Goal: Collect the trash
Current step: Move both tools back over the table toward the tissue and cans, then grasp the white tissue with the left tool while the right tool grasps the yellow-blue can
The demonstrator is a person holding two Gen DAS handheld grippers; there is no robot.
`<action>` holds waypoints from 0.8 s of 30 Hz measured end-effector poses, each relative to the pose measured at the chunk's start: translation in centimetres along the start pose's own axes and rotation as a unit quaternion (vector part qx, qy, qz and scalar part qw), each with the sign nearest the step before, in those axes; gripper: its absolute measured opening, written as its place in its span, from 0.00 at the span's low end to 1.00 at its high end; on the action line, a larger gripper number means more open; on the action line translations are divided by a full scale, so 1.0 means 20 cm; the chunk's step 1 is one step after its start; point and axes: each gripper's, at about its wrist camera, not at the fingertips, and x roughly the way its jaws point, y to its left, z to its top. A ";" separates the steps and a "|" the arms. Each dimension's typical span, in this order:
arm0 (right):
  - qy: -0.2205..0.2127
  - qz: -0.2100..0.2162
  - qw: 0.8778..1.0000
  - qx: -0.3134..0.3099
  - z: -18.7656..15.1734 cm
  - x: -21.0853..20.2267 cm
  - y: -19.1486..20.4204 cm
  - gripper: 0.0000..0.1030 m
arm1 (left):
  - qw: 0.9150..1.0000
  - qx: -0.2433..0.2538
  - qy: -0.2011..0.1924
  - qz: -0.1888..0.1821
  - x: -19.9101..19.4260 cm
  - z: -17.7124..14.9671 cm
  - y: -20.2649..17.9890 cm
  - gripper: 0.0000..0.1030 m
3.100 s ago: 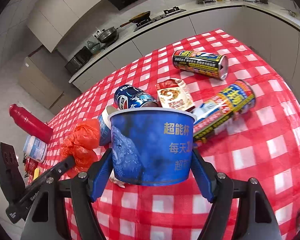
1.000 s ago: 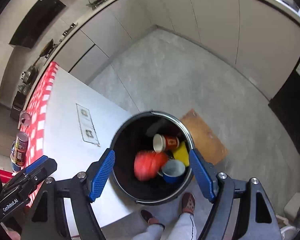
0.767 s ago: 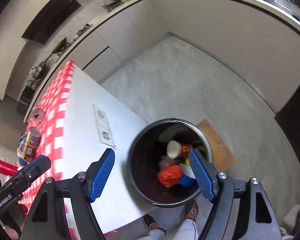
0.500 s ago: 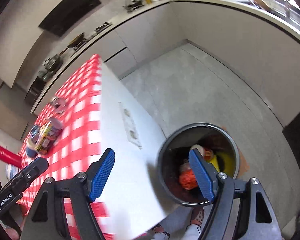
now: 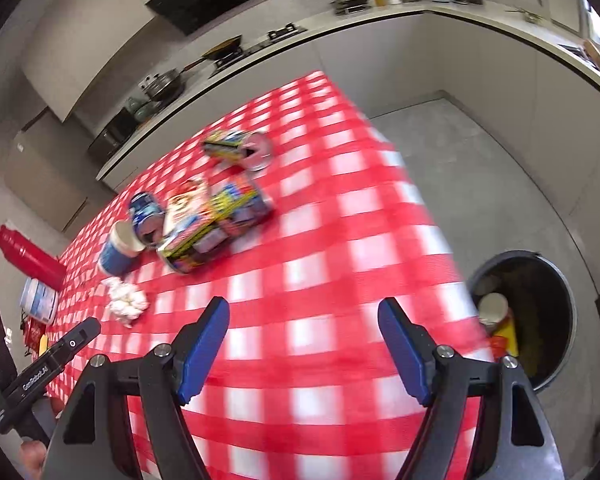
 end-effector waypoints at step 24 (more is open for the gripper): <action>0.040 0.041 0.998 -0.030 0.21 0.34 0.21 0.76 | 0.998 -0.006 0.055 0.040 0.34 0.10 0.15 0.67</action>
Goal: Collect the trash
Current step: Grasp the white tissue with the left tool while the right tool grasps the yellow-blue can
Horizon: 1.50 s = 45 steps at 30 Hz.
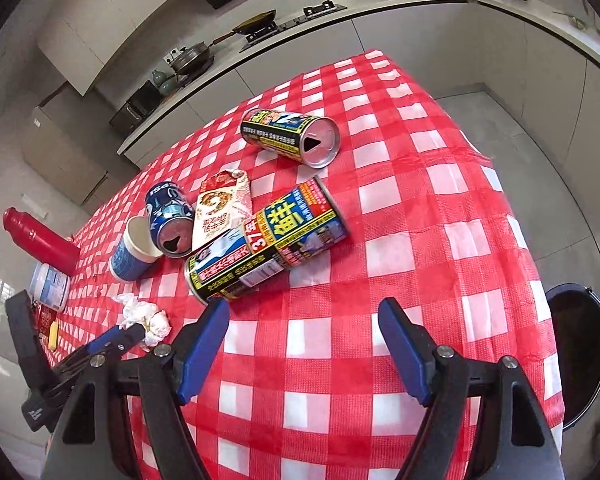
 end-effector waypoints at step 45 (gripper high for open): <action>0.021 -0.043 0.981 0.186 0.13 0.36 0.18 0.77 | 0.994 0.048 -0.041 -0.089 0.00 0.15 0.25 0.39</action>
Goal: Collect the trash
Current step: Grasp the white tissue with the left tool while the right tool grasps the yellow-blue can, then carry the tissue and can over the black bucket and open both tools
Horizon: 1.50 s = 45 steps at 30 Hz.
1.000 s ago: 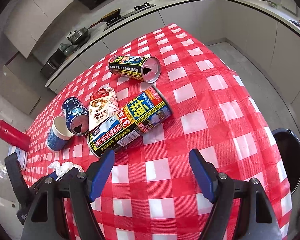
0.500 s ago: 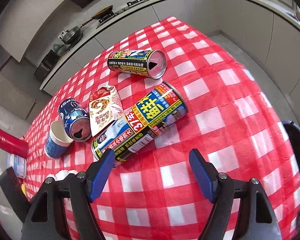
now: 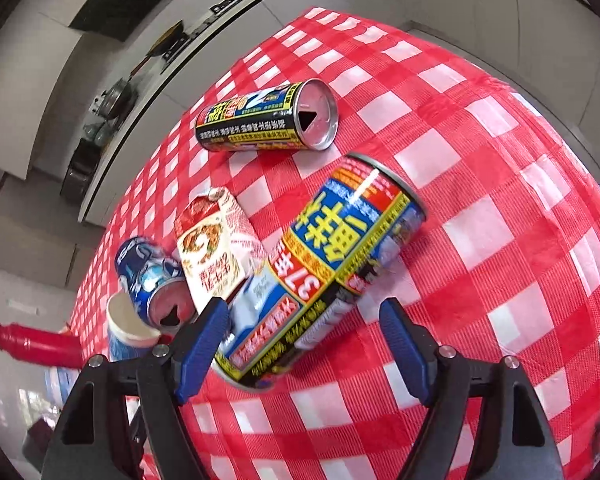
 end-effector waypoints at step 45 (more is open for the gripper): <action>-0.020 -0.041 0.990 -0.131 -0.18 -0.29 -0.14 0.53 | 0.996 0.064 0.005 -0.062 -0.02 0.00 -0.29 0.40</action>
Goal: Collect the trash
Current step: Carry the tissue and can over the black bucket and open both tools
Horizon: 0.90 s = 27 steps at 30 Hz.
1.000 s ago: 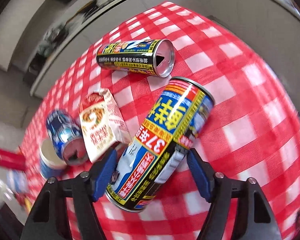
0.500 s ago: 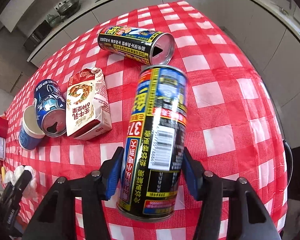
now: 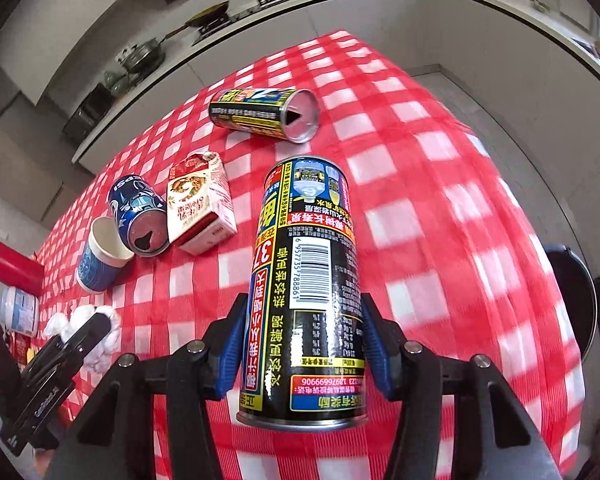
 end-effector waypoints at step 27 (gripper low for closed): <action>-0.056 -0.029 0.989 0.135 -0.27 -0.51 -1.32 0.53 | 0.996 0.076 0.008 -0.054 0.14 -0.07 -1.17 0.40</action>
